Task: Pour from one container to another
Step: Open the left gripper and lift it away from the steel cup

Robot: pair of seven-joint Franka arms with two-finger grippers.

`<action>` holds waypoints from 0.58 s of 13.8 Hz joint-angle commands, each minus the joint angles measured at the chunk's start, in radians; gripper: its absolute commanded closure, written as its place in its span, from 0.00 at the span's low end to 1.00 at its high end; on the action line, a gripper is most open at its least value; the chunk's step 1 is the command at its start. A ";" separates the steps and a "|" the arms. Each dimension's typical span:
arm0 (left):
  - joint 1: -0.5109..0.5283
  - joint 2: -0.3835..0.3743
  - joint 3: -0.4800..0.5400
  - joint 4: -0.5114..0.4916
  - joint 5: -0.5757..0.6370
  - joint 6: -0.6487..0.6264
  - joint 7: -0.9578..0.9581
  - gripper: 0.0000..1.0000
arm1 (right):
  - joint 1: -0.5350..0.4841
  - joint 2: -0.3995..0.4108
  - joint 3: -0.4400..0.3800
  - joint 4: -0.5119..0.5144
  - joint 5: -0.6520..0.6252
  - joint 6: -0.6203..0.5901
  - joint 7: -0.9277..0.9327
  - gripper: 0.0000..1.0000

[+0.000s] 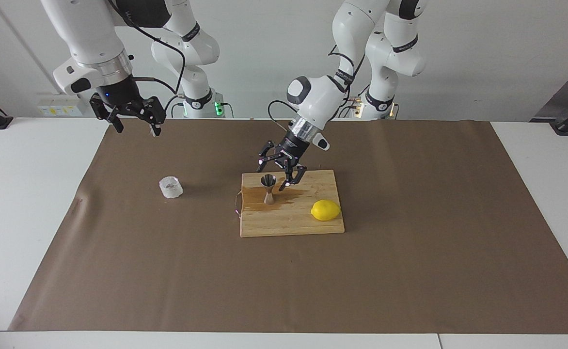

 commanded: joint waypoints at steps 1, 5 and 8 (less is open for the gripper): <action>0.010 -0.059 0.020 -0.010 -0.002 -0.068 0.026 0.00 | -0.014 -0.018 0.007 -0.020 0.020 -0.003 -0.024 0.00; 0.105 -0.081 0.036 -0.008 0.023 -0.212 0.193 0.00 | -0.014 -0.018 0.005 -0.020 0.020 -0.003 -0.024 0.00; 0.219 -0.102 0.053 0.025 0.249 -0.411 0.219 0.00 | -0.014 -0.018 0.007 -0.020 0.020 -0.003 -0.024 0.00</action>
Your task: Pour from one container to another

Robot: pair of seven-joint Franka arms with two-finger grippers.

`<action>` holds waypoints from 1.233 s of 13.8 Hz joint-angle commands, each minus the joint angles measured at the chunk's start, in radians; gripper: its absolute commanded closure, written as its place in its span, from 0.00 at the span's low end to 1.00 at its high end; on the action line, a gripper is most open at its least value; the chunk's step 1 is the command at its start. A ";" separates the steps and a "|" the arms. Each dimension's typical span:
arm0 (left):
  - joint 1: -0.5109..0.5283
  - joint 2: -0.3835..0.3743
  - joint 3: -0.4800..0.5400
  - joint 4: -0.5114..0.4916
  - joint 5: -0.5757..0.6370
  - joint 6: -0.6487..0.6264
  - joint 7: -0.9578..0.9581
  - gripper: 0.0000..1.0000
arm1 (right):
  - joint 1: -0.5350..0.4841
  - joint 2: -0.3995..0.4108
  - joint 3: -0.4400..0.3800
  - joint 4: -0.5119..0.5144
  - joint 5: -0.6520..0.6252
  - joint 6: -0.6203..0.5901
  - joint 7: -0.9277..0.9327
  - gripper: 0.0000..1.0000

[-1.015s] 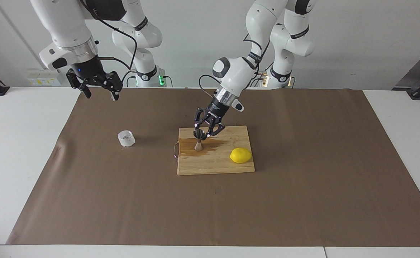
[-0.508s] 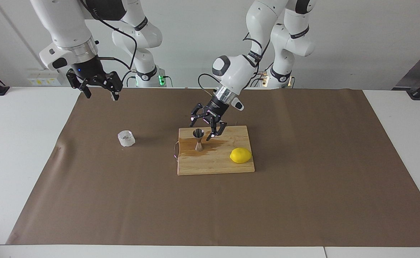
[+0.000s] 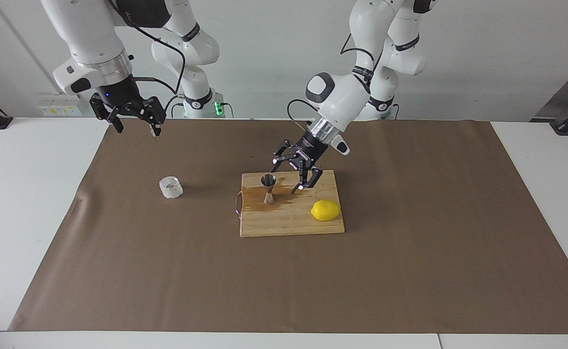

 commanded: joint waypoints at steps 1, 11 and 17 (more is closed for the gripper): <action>0.113 -0.032 0.007 0.039 0.196 -0.214 0.022 0.00 | -0.014 -0.018 0.007 -0.020 0.020 -0.003 -0.024 0.00; 0.441 -0.055 0.005 0.129 0.596 -0.628 0.408 0.00 | -0.016 -0.018 0.005 -0.020 0.020 -0.003 -0.024 0.00; 0.553 -0.078 0.005 0.132 0.722 -0.694 0.701 0.00 | -0.014 -0.018 0.005 -0.020 0.020 -0.003 -0.024 0.00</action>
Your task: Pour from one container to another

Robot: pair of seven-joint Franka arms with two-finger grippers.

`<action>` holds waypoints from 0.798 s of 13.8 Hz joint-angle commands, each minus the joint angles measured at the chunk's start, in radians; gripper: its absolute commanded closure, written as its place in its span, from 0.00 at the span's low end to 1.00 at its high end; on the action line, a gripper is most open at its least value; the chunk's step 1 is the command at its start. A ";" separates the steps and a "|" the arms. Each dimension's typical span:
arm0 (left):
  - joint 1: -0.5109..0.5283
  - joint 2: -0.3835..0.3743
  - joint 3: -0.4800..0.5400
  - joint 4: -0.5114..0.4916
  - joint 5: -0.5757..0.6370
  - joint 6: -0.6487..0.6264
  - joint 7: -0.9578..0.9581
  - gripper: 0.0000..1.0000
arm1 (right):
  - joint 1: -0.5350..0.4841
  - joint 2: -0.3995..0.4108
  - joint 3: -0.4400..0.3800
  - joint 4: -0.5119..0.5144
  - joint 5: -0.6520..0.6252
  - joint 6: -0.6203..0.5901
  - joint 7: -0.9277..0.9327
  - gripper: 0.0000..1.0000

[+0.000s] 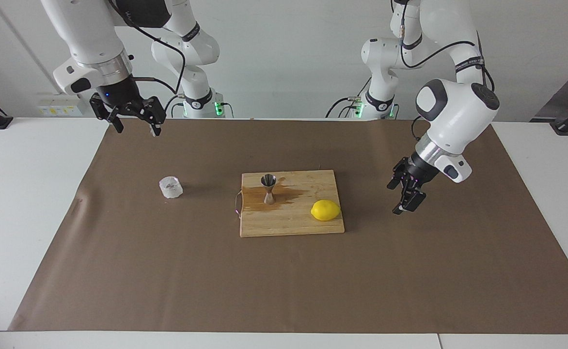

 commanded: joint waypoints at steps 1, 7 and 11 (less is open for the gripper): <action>0.061 -0.033 -0.009 0.001 0.052 -0.055 0.145 0.00 | -0.016 -0.018 0.005 -0.020 0.020 -0.003 -0.024 0.00; 0.136 -0.035 -0.007 0.041 0.161 -0.113 0.469 0.00 | -0.014 -0.018 0.005 -0.020 0.020 -0.003 -0.024 0.00; 0.186 -0.034 -0.007 0.048 0.209 -0.115 0.757 0.00 | -0.014 -0.018 0.005 -0.020 0.020 -0.003 -0.024 0.00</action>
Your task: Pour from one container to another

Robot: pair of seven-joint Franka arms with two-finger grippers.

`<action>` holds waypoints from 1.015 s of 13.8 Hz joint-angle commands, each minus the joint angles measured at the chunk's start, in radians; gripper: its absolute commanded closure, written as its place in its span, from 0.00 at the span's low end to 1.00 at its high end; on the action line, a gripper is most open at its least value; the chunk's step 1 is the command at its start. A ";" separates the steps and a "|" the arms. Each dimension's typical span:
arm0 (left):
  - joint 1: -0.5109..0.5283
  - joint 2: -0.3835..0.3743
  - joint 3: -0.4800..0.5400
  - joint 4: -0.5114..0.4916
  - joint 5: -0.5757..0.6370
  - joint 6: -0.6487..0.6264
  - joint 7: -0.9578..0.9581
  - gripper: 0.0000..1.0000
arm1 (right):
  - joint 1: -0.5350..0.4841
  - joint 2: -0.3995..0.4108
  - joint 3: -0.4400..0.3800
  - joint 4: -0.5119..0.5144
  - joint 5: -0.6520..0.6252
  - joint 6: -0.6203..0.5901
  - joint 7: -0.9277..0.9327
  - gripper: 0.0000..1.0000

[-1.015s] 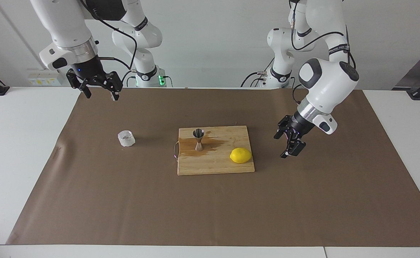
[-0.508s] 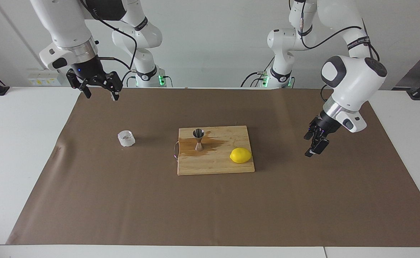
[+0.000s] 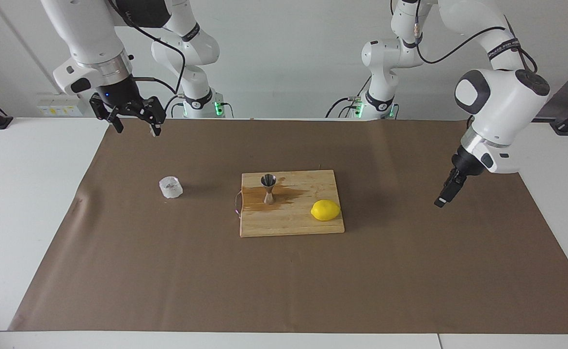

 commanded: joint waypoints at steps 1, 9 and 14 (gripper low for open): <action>0.039 -0.004 -0.007 0.018 0.037 -0.032 0.194 0.00 | -0.014 -0.018 0.007 -0.020 0.020 -0.003 -0.024 0.00; 0.051 -0.067 -0.006 0.020 0.112 -0.116 0.482 0.00 | -0.059 -0.020 0.002 -0.018 0.024 -0.008 -0.022 0.00; 0.033 -0.121 -0.018 0.064 0.156 -0.254 0.497 0.00 | -0.080 -0.021 0.002 -0.017 0.024 -0.044 -0.030 0.00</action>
